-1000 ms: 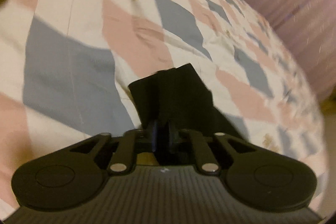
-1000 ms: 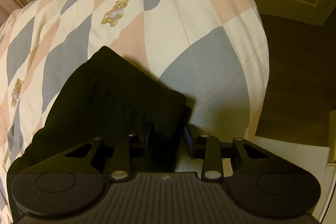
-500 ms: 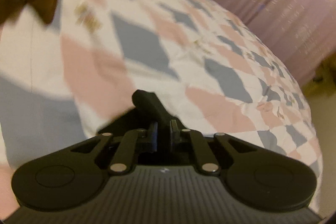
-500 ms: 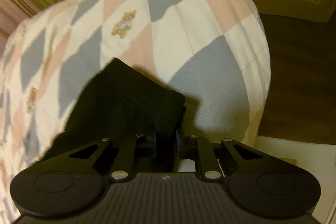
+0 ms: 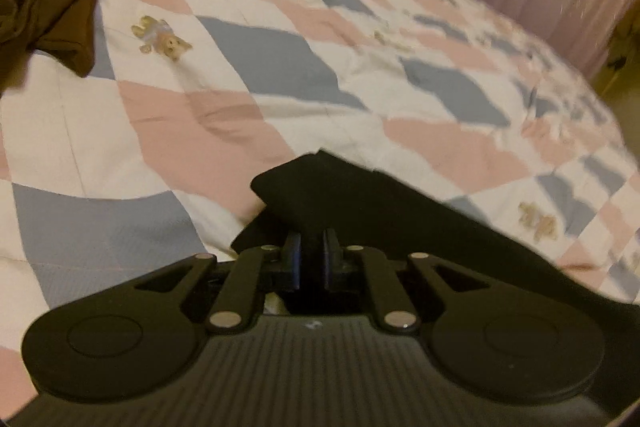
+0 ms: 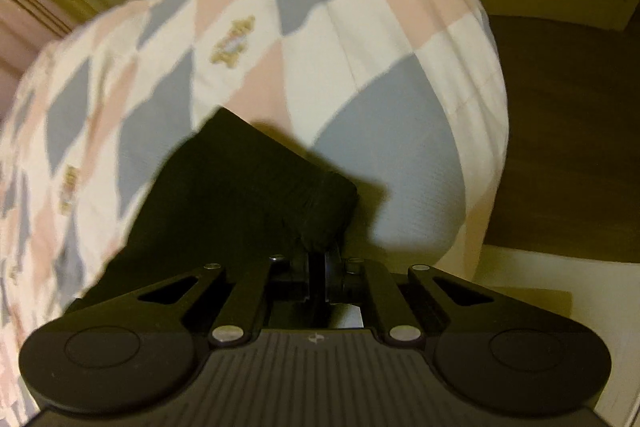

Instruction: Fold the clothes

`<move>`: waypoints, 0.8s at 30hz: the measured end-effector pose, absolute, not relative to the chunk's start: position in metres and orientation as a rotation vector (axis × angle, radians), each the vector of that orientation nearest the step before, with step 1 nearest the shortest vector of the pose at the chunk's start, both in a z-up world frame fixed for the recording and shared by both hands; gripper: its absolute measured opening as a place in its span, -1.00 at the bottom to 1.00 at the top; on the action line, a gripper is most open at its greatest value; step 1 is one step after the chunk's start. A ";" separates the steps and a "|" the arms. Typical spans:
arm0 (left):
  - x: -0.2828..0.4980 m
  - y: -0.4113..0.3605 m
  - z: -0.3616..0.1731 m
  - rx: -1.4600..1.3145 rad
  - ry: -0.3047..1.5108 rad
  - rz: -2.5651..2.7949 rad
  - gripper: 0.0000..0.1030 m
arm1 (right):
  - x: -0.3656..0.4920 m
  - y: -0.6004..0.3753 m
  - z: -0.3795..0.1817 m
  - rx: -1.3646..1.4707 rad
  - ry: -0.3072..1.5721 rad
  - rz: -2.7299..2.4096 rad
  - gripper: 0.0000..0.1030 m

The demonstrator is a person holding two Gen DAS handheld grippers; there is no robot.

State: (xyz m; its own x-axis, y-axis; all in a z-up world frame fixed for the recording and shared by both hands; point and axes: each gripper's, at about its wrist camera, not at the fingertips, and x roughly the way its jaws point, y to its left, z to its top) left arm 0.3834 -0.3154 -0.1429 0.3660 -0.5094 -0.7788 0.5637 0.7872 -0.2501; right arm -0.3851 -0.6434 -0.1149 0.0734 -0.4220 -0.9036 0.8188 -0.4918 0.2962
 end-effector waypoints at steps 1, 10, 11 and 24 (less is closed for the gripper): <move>0.383 -0.316 -0.144 0.081 0.973 -0.693 -0.84 | -0.384 -0.645 -0.113 1.349 0.449 -1.609 -0.90; 0.358 -0.332 -0.145 0.381 0.967 -0.661 -0.39 | -0.357 -0.654 -0.113 1.119 0.780 -1.693 -0.03; 0.357 -0.326 -0.137 0.364 0.960 -0.609 -0.26 | -0.353 -0.652 -0.104 1.055 0.803 -1.714 -0.04; 0.278 -0.405 -0.140 0.529 0.959 -0.686 0.34 | -0.324 -0.650 -0.125 0.803 0.850 -1.536 -0.03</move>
